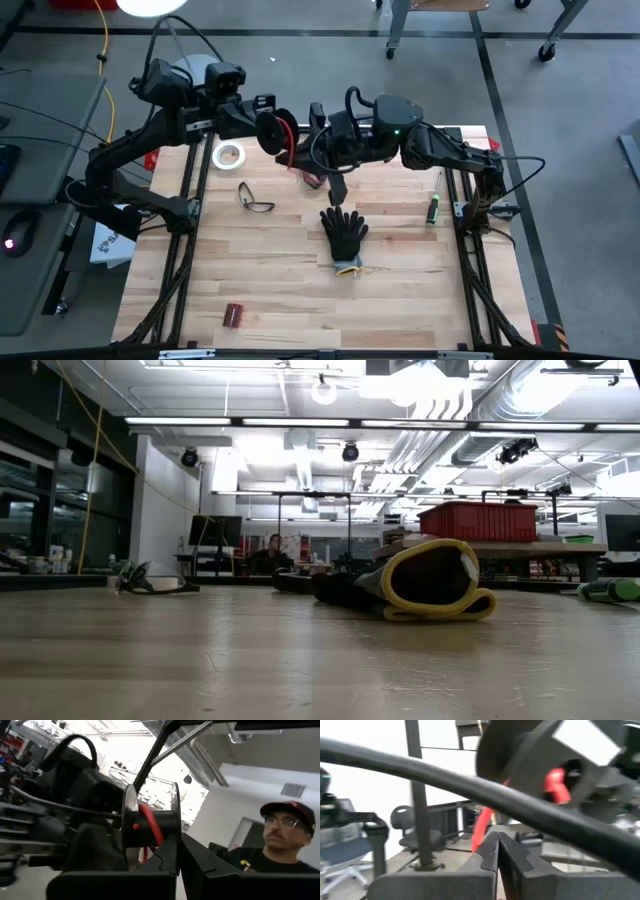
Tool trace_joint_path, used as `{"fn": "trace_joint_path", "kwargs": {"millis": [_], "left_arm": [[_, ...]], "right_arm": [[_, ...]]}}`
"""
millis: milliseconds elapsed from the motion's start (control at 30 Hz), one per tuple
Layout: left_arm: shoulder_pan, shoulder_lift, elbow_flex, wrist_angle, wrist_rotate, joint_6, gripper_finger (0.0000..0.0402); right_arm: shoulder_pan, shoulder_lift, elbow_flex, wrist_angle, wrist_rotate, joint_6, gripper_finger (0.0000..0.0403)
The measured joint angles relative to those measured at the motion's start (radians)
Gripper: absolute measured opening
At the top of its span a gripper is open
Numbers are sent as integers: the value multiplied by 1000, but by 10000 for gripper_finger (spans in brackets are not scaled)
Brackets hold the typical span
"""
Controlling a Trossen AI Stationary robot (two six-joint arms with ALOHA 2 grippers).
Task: Coil cords
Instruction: Uncoil the orange wire from the spool
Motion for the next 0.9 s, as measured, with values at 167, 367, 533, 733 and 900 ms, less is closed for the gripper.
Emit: {"fn": "trace_joint_path", "kwargs": {"millis": [167,367,533,733,900], "left_arm": [[56,-10,0,-24,46,-10,3],[80,-31,0,-278,140,50,3],[66,-55,0,-464,216,88,3],[-3,-81,0,-511,274,-15,3],[-82,-74,0,-449,246,-76,3]], "right_arm": [[0,-2,0,-6,-83,31,0],[1,-13,0,29,-114,52,0],[1,-28,0,31,-122,52,0],[-17,-40,0,49,-120,52,0],[-43,-40,0,54,-68,61,0]]}}
